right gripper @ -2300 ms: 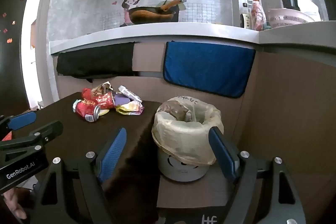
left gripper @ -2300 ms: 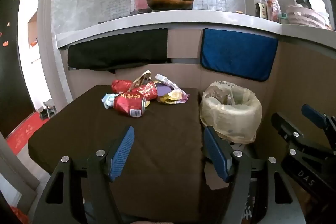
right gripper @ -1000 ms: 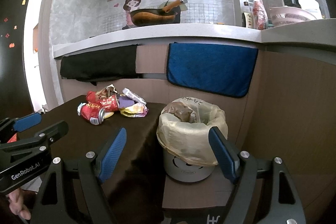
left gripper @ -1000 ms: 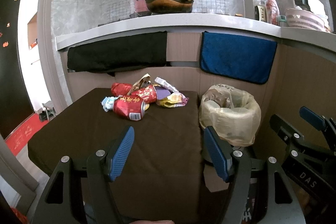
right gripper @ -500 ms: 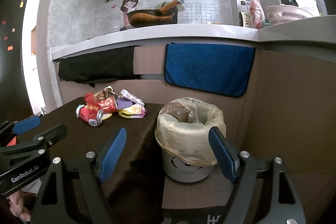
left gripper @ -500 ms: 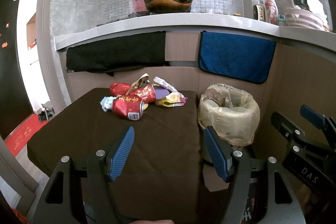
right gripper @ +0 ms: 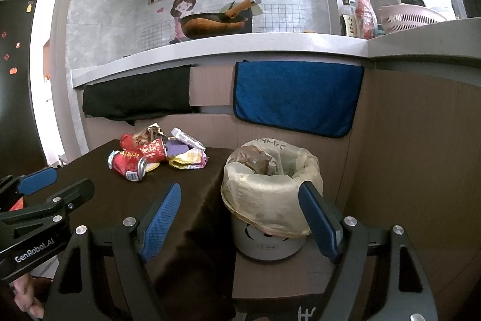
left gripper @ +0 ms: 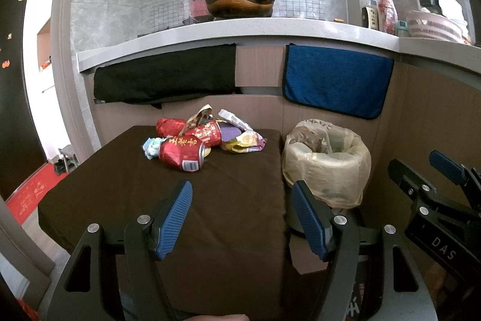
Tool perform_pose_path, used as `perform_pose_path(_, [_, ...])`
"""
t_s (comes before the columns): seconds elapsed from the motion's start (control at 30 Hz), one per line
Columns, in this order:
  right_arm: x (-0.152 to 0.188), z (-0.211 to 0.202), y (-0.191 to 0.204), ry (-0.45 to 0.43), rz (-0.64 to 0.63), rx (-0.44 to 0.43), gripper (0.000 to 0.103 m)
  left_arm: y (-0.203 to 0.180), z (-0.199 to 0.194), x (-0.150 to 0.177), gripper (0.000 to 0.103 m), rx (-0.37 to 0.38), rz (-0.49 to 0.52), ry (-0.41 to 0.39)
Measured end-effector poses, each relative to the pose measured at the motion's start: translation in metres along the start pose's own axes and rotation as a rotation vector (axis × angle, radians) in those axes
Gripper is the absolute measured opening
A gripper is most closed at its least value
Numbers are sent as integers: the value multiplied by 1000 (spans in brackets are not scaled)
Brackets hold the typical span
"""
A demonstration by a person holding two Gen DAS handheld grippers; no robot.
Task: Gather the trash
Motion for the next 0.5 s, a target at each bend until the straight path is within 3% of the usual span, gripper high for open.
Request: perform_pose_path(0.5, [-1,0,-1,1,2,0,78,0,0,0,69,1,-1,0])
Point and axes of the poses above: each gripper's, at about its wrist camera, not at the fingertips, and z roughly the way its jaws point, y to its left, x to its underside, the point moved 2 cm from there along z, roughly the way its jaws point, and after that the axes turned 5 degrees about z, right-handed, at the moved point
